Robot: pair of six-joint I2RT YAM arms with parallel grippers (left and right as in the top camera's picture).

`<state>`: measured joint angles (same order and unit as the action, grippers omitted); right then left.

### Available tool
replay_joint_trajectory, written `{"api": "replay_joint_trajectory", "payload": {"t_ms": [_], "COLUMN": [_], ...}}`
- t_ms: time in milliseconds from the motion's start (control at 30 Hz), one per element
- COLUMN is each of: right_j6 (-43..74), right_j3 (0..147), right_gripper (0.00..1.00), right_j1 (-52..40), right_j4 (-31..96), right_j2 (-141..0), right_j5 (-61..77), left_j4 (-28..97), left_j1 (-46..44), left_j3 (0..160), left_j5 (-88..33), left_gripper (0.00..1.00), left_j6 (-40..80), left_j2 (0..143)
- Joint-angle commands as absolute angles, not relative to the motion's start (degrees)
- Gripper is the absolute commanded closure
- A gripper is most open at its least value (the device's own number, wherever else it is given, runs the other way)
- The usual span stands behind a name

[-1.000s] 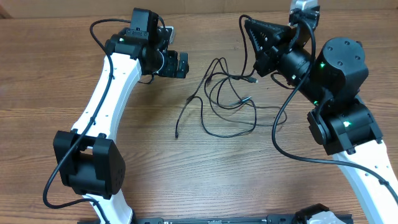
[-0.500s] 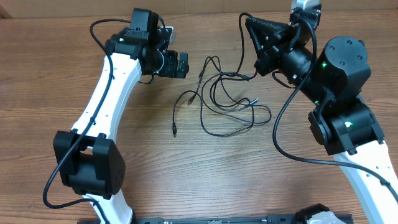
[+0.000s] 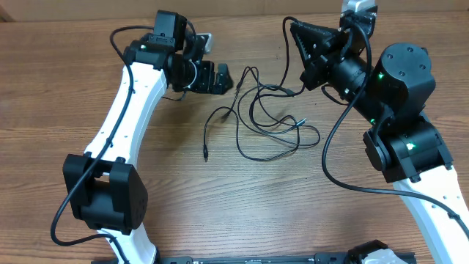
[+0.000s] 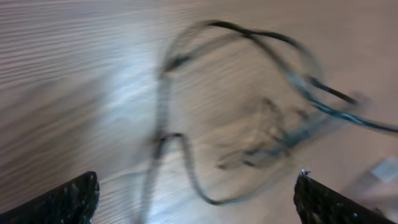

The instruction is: Untangle cables

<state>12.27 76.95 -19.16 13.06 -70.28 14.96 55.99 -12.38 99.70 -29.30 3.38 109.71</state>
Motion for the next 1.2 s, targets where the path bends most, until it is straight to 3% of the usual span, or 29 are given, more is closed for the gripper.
{"api": "replay_joint_trajectory", "payload": {"t_ms": [0,500,1167], "right_j6": [11.7,11.7,11.4], "right_j3": [79.2,79.2,79.2], "right_gripper": [0.96,0.96,0.96], "right_j1": [-19.0,-19.0,-19.0], "right_j4": [12.8,13.2,15.8], "right_j2": [-69.0,-69.0,-69.0], "right_j5": [15.2,25.1,25.6], "left_j4": [56.2,54.8,49.4], "left_j1": [-14.2,-21.8,-21.0], "left_j3": [100.2,100.2,100.1], "left_j5": [-41.8,-32.3,-28.4], "left_gripper": [0.0,0.0,0.0], "left_j6": [-3.3,-4.3,-2.0], "left_j2": [108.7,110.4,120.8]}}
